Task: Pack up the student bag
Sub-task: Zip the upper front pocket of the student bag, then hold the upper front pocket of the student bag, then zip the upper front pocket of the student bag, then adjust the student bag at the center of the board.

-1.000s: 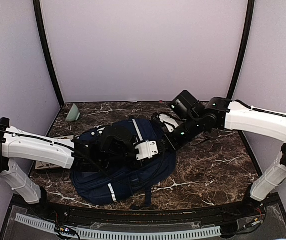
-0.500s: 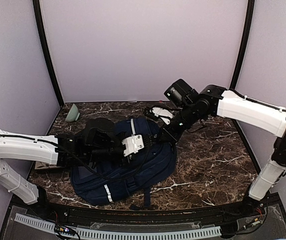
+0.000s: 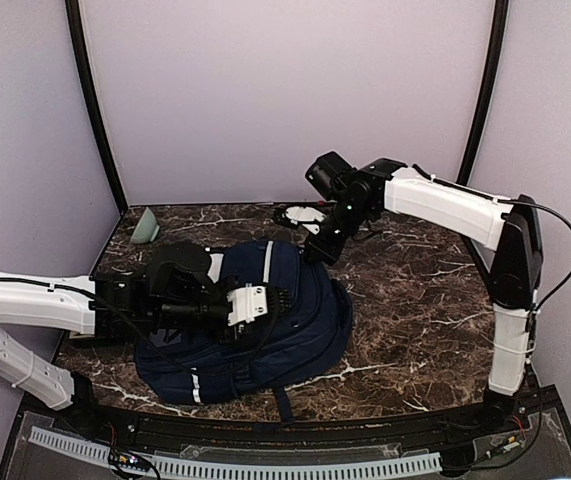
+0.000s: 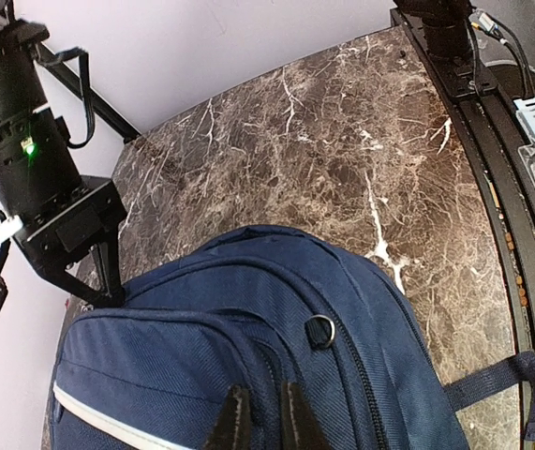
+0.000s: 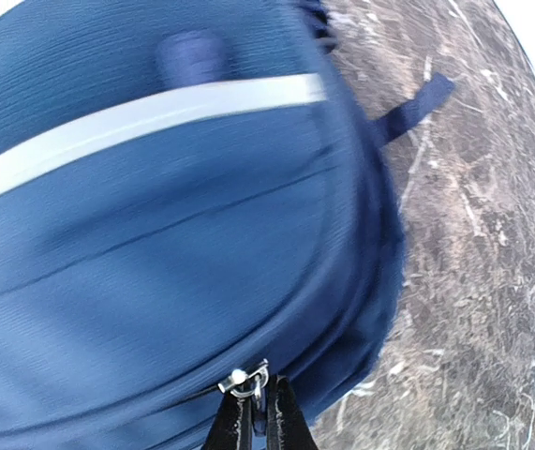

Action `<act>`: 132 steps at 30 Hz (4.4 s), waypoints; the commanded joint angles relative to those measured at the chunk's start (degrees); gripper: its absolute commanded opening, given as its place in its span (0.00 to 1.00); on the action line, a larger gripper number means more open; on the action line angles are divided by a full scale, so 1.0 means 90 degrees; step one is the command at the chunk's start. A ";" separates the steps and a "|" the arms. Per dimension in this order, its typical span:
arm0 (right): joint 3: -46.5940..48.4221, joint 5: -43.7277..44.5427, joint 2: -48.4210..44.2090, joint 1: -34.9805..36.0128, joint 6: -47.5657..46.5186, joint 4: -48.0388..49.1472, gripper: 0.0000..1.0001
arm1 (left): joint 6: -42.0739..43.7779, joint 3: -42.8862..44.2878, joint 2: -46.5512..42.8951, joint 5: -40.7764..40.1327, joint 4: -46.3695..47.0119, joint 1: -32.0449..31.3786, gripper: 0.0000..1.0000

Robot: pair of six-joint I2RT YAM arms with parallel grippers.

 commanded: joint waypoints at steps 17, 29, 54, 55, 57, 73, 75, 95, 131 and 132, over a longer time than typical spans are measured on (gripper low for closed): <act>-0.3749 0.1079 -0.3019 -0.1273 0.2199 0.3075 0.00 | -0.1470 -0.0873 -0.1454 -0.0231 0.0559 0.0859 0.36; -0.5063 0.0303 -0.4092 -0.0482 0.3684 0.3924 0.00 | -0.0459 0.0951 0.0595 -0.0244 0.0061 -0.0171 0.69; -0.4479 0.1421 -0.4103 -0.1148 0.3470 0.1922 0.00 | 0.0438 0.1536 0.1820 -0.2060 -0.0097 -0.0142 0.00; -0.4254 0.1672 -0.4016 -0.1228 0.3376 0.1729 0.00 | 0.0492 0.1317 0.1549 -0.1763 -0.0180 -0.0138 0.00; -0.3953 0.1986 -0.3831 -0.1296 0.3110 0.1393 0.00 | 0.0738 0.0789 0.0998 -0.1166 -0.0370 -0.0179 0.00; -0.1892 0.1738 -0.1747 -0.1285 0.0679 0.0290 0.00 | 0.1584 -0.0882 -0.1468 0.1685 -0.1197 -0.0234 0.00; -0.1611 0.1688 -0.1390 -0.1287 0.0511 0.0343 0.00 | 0.1623 -0.0869 -0.1490 0.1927 -0.1172 -0.0239 0.00; -0.2681 0.0157 -0.1995 -0.1349 0.0356 0.1872 0.00 | 0.0934 -0.1091 -0.2356 0.2199 -0.1237 -0.0032 0.00; -0.5324 -0.0518 -0.3296 0.2175 0.2234 0.4330 0.00 | -0.5808 0.0099 0.1710 0.0630 0.0123 0.4157 0.40; -0.5243 -0.0497 -0.3196 0.2298 0.2259 0.4369 0.00 | -0.5724 0.0292 0.1893 0.0637 0.0225 0.4049 0.40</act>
